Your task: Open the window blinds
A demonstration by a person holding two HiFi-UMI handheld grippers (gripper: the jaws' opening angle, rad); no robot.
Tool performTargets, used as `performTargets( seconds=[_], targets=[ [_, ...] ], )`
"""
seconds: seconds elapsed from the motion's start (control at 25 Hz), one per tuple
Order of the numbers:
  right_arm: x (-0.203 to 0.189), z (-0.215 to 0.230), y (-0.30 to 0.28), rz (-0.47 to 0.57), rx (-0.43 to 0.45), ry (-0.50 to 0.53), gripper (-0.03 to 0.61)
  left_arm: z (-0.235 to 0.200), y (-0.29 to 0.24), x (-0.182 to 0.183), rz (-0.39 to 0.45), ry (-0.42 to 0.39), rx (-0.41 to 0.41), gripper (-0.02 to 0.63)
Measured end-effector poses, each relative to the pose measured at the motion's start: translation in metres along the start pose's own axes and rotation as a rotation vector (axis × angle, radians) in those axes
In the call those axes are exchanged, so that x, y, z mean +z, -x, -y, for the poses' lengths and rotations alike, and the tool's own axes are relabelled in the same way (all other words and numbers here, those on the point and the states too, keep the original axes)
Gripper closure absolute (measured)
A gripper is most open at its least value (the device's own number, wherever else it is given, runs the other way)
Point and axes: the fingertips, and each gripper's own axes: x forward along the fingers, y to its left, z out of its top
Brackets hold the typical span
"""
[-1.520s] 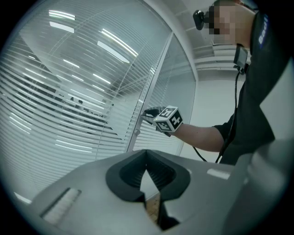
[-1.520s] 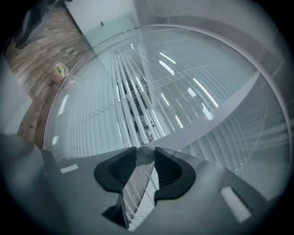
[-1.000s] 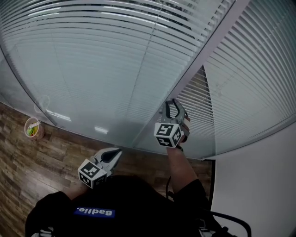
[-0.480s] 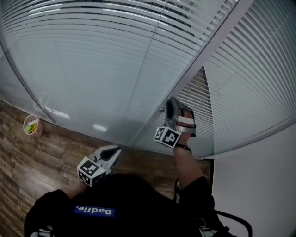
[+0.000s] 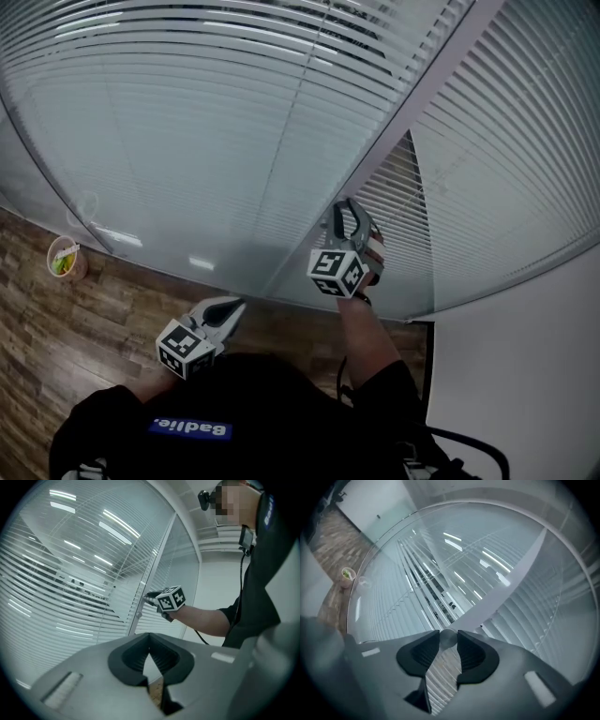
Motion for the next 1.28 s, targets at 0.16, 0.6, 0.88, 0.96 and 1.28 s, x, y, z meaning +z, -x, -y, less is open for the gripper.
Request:
performTargets(
  seconds=[0.16, 0.6, 0.88, 0.96, 1.28],
  targets=[
    [0.001, 0.002, 0.001, 0.005, 0.000, -0.118, 0.456, 0.000, 0.000, 0.000, -0.001, 0.002, -0.001, 0.614],
    [-0.004, 0.008, -0.004, 0.025, 0.024, -0.448, 0.456, -0.002, -0.008, 0.000, -0.009, 0.005, -0.008, 0.614],
    [-0.005, 0.009, -0.006, 0.026, 0.039, -0.452, 0.454, -0.002, -0.012, 0.001, -0.008, 0.001, -0.018, 0.614],
    [-0.005, 0.009, -0.006, 0.023, 0.037, -0.442, 0.454, -0.002, -0.013, 0.000, -0.008, 0.001, -0.020, 0.614],
    [-0.005, 0.006, -0.007, -0.009, 0.006, -0.232, 0.456, -0.002, -0.012, 0.000, -0.008, 0.002, -0.019, 0.614]
  ],
)
